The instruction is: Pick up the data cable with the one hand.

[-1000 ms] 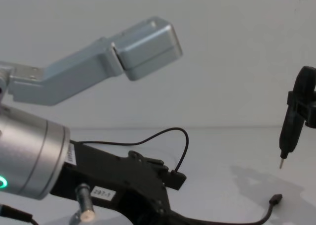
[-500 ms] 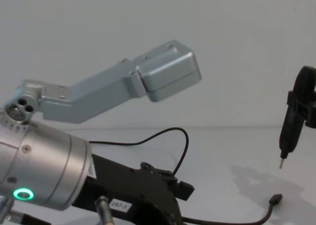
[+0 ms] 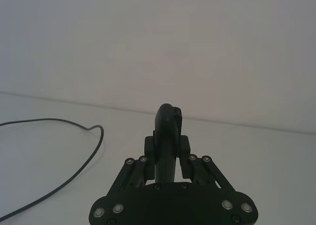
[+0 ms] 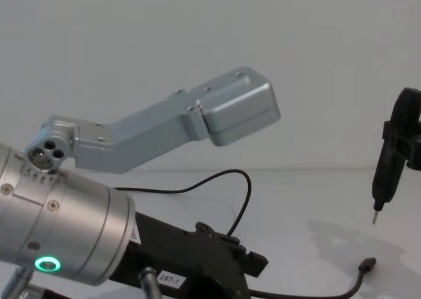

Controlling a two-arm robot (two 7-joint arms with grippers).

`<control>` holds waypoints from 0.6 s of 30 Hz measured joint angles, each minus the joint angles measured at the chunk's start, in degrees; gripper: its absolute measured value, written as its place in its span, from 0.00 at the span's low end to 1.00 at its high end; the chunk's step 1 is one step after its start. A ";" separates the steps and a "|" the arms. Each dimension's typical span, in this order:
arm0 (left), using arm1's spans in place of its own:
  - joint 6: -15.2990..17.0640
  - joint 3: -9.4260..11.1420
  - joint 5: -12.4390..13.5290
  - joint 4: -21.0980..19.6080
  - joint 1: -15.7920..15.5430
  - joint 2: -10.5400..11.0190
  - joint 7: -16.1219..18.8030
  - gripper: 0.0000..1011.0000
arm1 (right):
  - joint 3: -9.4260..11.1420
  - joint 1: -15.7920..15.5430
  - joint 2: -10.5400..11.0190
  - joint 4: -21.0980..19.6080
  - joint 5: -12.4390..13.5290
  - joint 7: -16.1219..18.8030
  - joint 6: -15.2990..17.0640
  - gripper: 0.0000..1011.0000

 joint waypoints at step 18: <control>0.11 0.33 0.40 0.56 -0.27 -0.52 -0.10 0.34 | 0.00 0.00 0.00 0.00 0.00 0.00 0.00 0.28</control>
